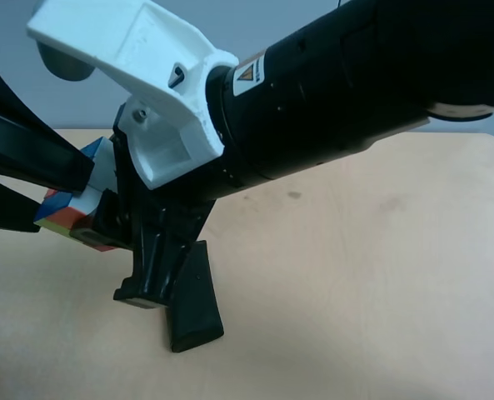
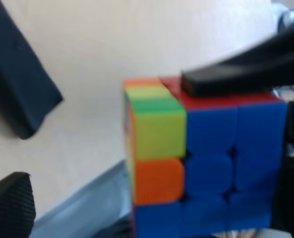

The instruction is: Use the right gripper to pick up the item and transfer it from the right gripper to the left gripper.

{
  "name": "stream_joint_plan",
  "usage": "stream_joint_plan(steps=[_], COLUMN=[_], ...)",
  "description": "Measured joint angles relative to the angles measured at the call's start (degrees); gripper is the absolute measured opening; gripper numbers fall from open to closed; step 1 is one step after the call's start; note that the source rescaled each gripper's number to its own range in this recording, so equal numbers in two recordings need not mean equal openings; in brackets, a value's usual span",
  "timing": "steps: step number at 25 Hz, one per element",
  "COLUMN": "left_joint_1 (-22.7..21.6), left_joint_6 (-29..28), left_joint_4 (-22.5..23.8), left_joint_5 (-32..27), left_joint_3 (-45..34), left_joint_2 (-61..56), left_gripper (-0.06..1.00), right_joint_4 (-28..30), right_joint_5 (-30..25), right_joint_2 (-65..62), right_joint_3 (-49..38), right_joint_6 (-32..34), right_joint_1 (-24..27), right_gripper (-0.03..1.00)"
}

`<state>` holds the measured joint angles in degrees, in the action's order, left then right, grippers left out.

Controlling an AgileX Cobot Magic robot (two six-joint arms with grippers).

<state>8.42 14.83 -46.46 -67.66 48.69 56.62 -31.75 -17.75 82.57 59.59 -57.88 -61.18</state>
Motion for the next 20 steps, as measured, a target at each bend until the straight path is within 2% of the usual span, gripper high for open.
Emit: stream_joint_plan(steps=[8,20], left_joint_1=[0.0,0.0], left_joint_6=[0.9,1.1], left_joint_4=[-2.3,-2.4], left_joint_5=[-0.5,1.0], left_joint_3=[0.0,0.0], left_joint_2=[0.0,0.0], left_gripper=[1.0,1.0], right_joint_4=[0.0,0.0], right_joint_5=[0.0,0.1], right_joint_2=[0.0,0.0], right_joint_3=[0.0,0.0], right_joint_6=[0.0,0.0], right_joint_1=[0.0,0.0], right_gripper=[0.0,0.0])
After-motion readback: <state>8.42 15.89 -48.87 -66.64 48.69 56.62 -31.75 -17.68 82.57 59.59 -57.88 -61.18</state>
